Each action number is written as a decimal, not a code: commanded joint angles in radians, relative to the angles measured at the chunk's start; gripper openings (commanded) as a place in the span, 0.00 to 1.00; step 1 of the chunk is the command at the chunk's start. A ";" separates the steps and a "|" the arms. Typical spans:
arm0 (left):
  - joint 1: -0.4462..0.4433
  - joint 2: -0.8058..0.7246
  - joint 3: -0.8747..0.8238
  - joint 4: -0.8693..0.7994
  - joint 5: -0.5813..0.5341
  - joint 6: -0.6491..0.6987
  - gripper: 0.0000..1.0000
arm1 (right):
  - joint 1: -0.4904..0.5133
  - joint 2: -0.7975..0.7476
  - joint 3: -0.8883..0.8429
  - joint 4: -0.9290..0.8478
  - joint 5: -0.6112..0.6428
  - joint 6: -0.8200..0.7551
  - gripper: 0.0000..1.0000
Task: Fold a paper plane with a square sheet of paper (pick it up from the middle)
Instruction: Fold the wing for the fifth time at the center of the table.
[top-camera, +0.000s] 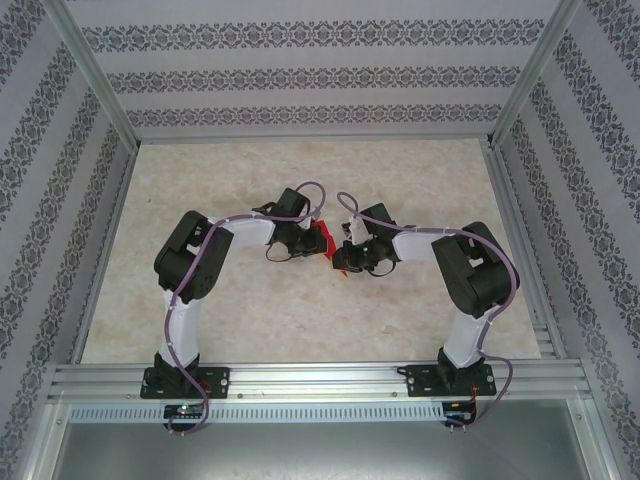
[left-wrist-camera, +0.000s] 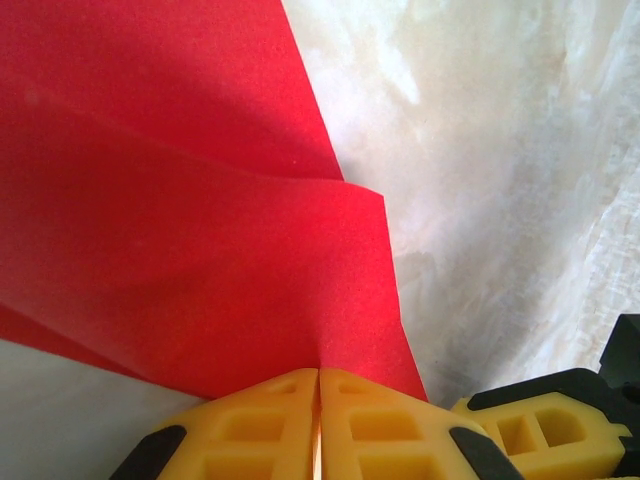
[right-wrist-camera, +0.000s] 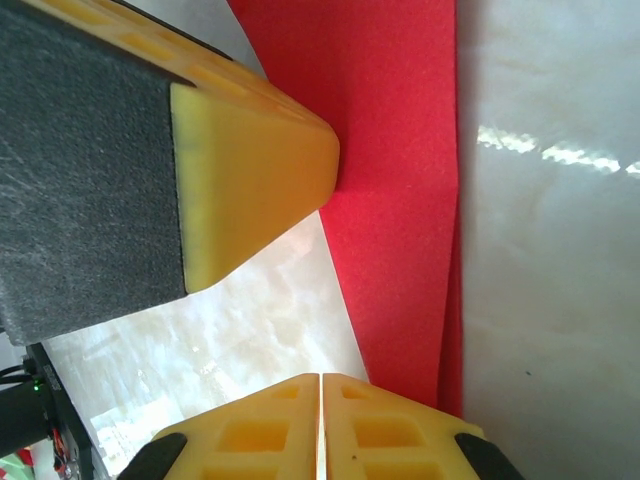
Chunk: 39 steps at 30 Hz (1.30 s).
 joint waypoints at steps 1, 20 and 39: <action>-0.007 0.057 -0.005 -0.110 -0.106 0.014 0.12 | -0.015 -0.017 -0.013 -0.045 0.005 -0.024 0.10; -0.008 0.106 0.062 -0.225 -0.163 0.027 0.12 | 0.005 -0.055 0.043 -0.197 0.106 -0.108 0.11; -0.008 0.116 0.069 -0.245 -0.183 0.028 0.12 | 0.003 -0.020 0.033 -0.260 0.182 -0.139 0.10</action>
